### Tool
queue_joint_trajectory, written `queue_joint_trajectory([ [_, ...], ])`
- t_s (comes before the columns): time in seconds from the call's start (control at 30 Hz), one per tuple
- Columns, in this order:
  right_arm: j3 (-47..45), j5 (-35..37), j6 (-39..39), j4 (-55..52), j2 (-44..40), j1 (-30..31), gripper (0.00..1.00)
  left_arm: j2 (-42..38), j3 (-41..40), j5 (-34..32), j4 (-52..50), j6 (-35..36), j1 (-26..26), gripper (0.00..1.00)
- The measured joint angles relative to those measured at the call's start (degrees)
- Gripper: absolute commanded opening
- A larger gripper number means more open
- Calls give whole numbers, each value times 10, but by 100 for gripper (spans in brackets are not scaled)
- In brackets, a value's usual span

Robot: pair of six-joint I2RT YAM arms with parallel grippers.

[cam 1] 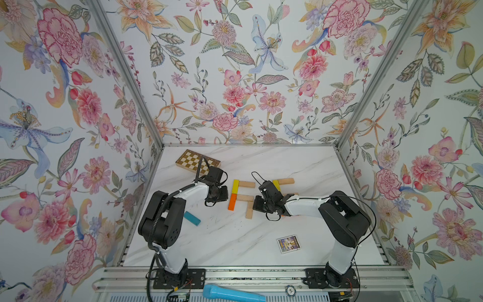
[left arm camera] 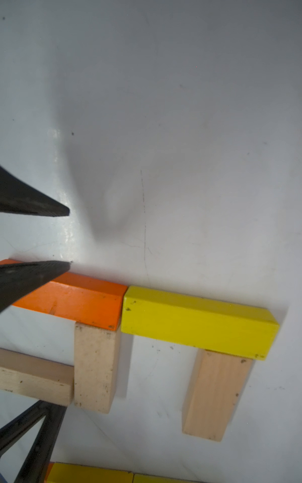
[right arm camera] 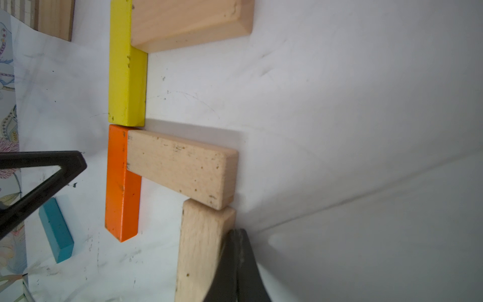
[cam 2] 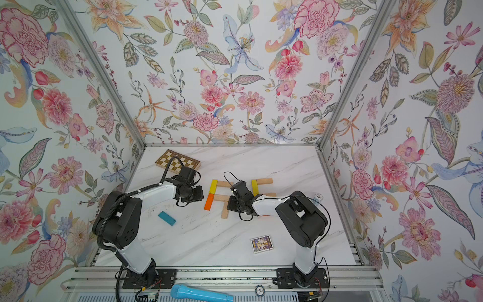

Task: Assemble the number 6 with building blocks
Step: Assemble the building block at the center of the board.

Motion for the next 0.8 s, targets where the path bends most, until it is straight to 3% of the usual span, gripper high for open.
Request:
queue_joint_trajectory([
  [0.23,0,0,0,0,0,0,3,0,-1,0,-3,0,0,35],
  [0.33,0,1,-1,0,0,0,5,-7,-1,-3,-9,0,0,50],
  [0.47,-14,16,-12,-5,-20,0,14,-37,-1,-24,-31,-10,0,78],
  [0.57,-35,31,-28,-11,-64,-4,21,-79,-2,-50,-56,-35,2,87],
  [0.8,-76,56,-63,-10,-172,-19,30,-235,-28,-123,-132,-145,14,88],
])
